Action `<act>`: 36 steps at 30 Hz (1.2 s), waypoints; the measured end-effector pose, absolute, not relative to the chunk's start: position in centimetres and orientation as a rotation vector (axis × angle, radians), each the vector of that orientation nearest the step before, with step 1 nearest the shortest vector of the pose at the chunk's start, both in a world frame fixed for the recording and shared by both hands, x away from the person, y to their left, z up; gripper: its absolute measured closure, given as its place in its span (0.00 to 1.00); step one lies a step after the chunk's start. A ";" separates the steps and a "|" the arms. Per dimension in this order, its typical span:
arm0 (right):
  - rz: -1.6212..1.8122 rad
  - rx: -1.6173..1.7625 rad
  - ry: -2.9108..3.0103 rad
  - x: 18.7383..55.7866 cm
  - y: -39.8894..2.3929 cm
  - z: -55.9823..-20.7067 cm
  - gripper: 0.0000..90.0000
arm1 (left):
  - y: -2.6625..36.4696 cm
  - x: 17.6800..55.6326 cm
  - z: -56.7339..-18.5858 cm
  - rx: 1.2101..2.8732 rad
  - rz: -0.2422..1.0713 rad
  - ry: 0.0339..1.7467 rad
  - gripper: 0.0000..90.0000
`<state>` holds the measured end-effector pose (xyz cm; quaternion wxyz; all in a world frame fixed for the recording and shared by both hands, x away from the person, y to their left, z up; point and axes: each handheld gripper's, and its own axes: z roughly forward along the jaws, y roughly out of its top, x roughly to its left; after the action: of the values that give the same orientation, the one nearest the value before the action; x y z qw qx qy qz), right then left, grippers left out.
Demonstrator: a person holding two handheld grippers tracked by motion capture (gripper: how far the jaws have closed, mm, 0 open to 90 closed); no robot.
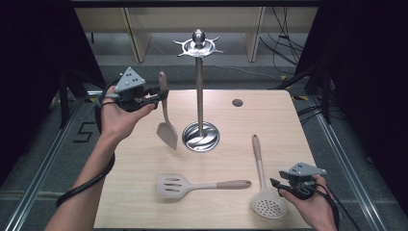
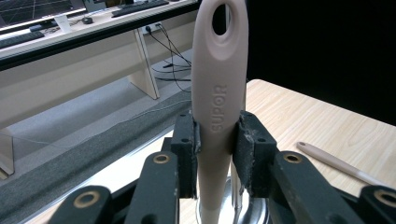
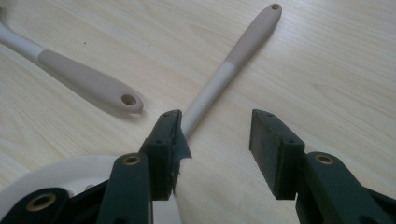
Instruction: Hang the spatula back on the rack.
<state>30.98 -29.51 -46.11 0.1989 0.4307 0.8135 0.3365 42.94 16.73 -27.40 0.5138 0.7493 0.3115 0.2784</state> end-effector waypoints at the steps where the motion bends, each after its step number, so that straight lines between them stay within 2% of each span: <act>1: 0.939 1.206 2.276 31.0 -29.5 -46.1 0.60 | 16.6 43.0 -27.3 1.799 0.662 0.749 0.78; 9: 0.941 1.227 2.275 30.9 -29.5 -46.0 0.60 | 16.3 43.6 -26.6 1.822 0.638 0.721 0.78; 36: 0.923 1.259 2.267 30.8 -29.4 -45.9 0.60 | 15.3 44.7 -25.5 1.702 0.629 0.645 0.78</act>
<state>30.81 -29.38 -45.92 0.1933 0.4487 0.8082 0.3289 44.68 15.35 -25.55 0.5711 0.7256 0.2747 0.2681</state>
